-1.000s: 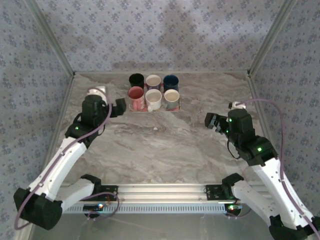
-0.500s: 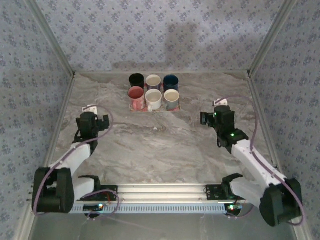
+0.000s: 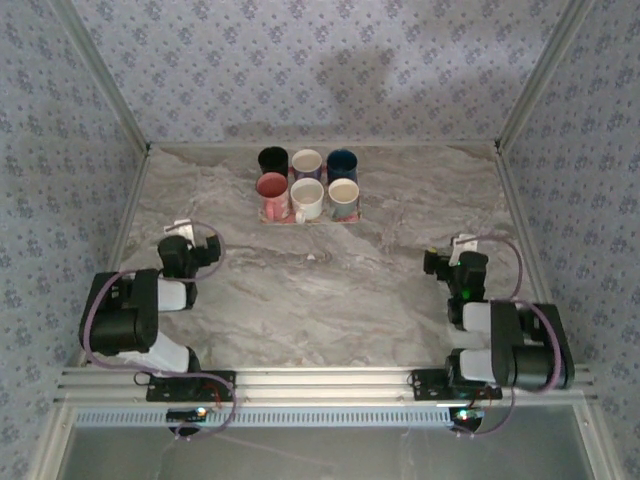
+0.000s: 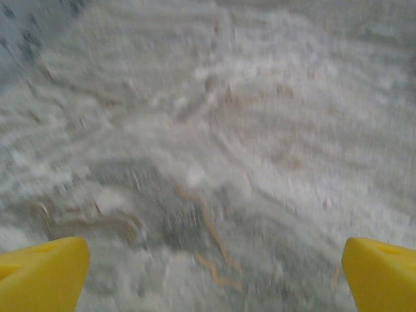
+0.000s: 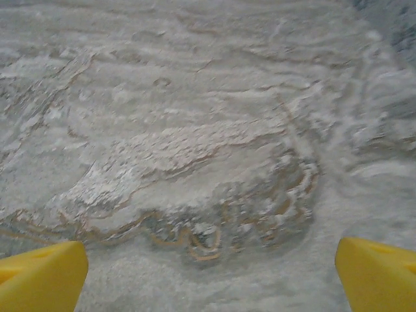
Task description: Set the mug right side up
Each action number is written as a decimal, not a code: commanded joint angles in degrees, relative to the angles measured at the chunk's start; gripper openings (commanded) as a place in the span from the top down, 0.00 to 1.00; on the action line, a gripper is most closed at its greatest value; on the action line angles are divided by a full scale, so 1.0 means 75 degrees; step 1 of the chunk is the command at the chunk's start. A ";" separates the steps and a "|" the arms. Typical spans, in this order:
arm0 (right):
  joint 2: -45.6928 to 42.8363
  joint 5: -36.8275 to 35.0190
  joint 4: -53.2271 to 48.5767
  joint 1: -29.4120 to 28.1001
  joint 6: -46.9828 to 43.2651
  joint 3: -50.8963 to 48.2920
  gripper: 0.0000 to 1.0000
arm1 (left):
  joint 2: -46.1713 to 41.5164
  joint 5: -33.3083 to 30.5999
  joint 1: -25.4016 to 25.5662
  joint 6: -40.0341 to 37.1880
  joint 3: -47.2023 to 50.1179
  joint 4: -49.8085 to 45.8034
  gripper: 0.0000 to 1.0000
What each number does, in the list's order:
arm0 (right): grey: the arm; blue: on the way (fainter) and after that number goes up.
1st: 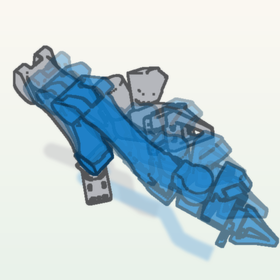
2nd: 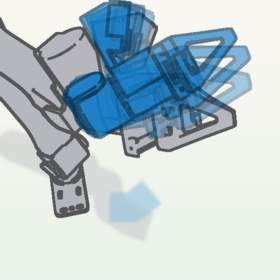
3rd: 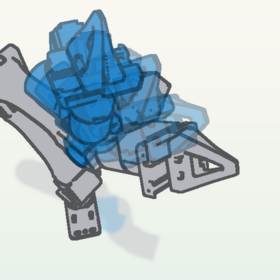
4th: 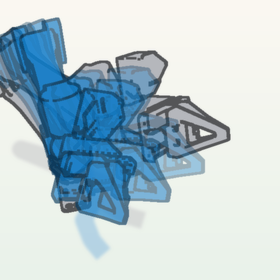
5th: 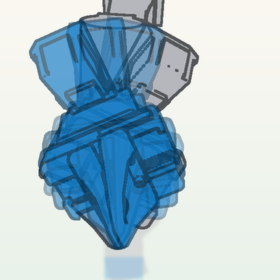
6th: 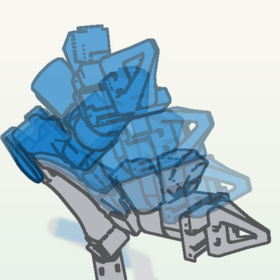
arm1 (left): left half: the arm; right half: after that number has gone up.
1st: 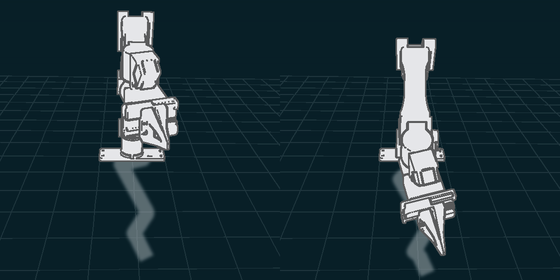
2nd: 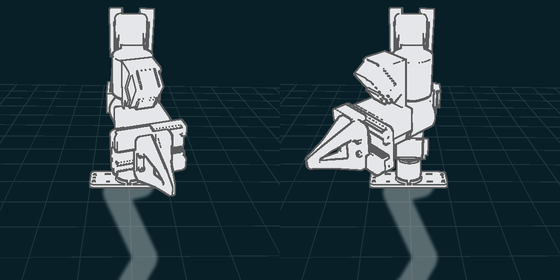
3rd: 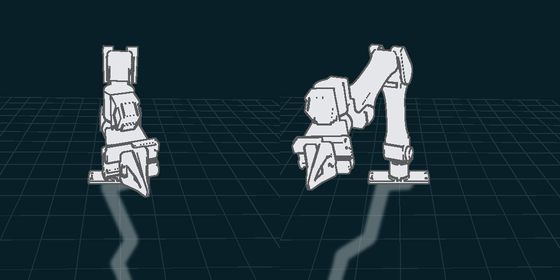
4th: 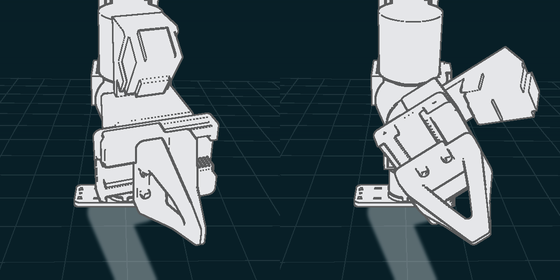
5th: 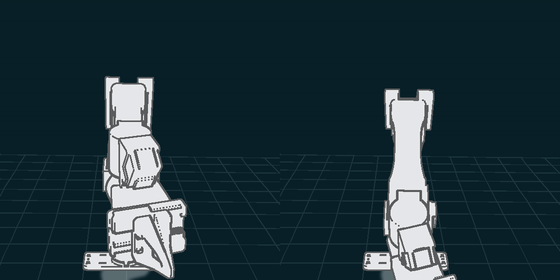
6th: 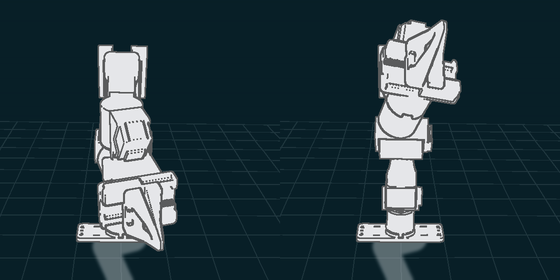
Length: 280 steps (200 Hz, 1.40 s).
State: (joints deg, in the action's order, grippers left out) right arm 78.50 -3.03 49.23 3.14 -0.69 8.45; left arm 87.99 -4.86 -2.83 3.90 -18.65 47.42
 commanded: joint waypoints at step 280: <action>0.1217 0.0267 -0.0178 -0.0162 -0.0107 0.1803 0.00 | 0.0011 0.0403 0.0227 -0.0340 -0.0688 -0.0112 0.01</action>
State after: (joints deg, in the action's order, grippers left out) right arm 88.14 -1.04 48.18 1.74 -0.91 22.28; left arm 88.29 -2.52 -1.48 1.96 -23.22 46.26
